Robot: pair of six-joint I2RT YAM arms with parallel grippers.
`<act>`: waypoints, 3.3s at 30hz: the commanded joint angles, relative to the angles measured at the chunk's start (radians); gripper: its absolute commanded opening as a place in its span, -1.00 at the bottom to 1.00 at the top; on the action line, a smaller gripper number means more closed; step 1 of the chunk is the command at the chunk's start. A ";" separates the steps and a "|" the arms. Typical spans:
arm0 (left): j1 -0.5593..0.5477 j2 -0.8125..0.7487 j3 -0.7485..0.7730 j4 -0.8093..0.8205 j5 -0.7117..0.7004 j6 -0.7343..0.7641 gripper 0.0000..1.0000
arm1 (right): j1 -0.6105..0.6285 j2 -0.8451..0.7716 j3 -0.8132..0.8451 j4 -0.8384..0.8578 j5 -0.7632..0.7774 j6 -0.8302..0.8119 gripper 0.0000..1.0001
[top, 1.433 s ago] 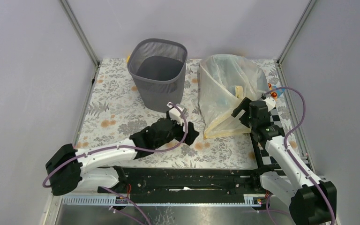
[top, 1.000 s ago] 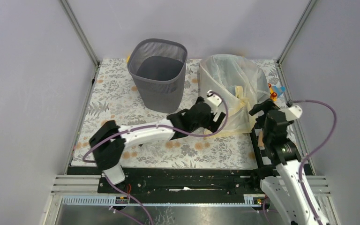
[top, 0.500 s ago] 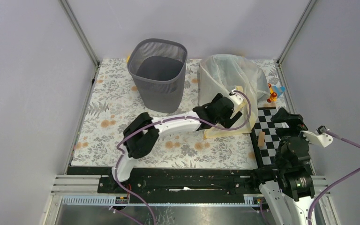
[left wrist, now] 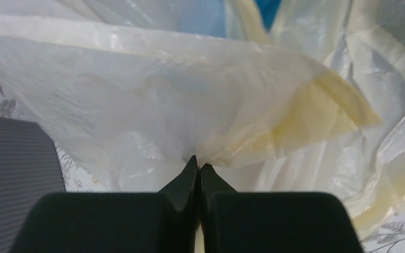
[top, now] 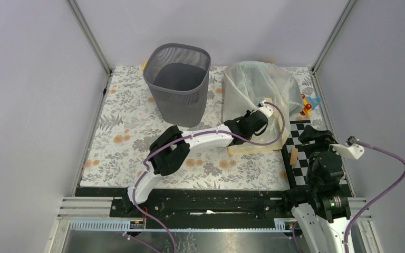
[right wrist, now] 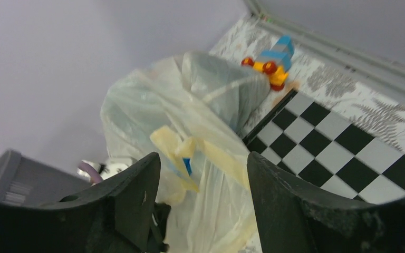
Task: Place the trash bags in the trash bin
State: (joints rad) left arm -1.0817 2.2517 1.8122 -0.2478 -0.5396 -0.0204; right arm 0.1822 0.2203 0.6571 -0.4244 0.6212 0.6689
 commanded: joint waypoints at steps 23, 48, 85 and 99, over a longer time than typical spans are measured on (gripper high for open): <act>0.259 -0.633 -0.472 0.234 0.613 -0.424 -1.00 | 0.095 0.650 -0.251 0.750 -0.694 -0.043 -0.16; 0.290 -0.681 -0.598 0.332 0.737 -0.473 -1.00 | 0.146 1.243 0.150 0.704 -0.233 -0.117 -1.00; 0.319 -0.591 -0.679 0.383 0.876 -0.497 -0.96 | 0.120 1.228 0.305 0.331 -0.174 0.036 -0.99; 0.319 -0.436 -0.601 0.343 0.915 -0.526 -0.95 | 0.120 0.644 0.218 0.317 -0.672 -0.168 -1.00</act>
State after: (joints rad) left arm -0.7628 1.7420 1.1492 0.0814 0.3313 -0.5240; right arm 0.3012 0.9680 0.8585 -0.1024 0.1158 0.5873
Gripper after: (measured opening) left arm 0.028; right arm 0.018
